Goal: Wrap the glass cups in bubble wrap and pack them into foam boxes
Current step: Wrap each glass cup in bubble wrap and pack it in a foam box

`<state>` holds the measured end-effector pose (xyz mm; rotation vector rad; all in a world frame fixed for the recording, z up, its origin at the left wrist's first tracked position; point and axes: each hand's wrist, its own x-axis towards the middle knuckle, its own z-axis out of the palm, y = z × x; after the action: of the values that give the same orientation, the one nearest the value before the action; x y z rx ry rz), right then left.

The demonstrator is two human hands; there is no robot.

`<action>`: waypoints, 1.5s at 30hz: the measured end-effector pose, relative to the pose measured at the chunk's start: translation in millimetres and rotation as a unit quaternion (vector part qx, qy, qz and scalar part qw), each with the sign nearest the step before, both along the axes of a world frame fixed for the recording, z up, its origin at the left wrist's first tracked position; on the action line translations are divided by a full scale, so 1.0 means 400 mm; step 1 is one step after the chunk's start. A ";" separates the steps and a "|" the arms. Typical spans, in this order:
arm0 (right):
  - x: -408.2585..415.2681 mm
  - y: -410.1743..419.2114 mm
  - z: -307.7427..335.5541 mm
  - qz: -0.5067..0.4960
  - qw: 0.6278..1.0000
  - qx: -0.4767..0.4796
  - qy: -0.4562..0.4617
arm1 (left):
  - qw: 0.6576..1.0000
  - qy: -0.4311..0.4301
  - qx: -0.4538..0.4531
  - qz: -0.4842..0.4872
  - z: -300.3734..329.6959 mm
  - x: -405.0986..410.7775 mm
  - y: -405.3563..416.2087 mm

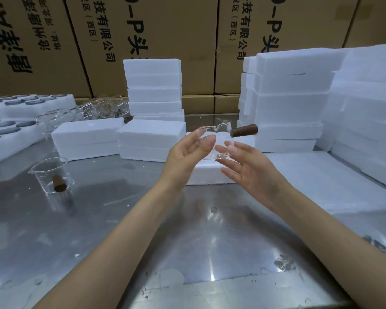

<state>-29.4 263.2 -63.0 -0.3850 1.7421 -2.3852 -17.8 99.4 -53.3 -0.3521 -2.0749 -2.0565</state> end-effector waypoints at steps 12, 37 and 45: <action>-0.035 0.065 0.015 -0.235 0.919 0.256 0.186 | 0.993 -0.045 -0.021 -0.103 -0.037 -0.022 -0.048; -0.064 0.142 -0.010 -0.404 0.687 0.591 0.127 | 0.965 -0.005 -0.241 -0.102 -0.088 -0.044 -0.041; -0.069 0.192 -0.019 -0.332 0.644 0.689 -0.014 | 0.943 0.024 -0.327 -0.050 -0.096 -0.044 -0.042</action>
<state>-57.1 339.9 -70.7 0.6042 3.2829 -0.4792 -35.5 82.4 -91.7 -0.6038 -2.7052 -1.3159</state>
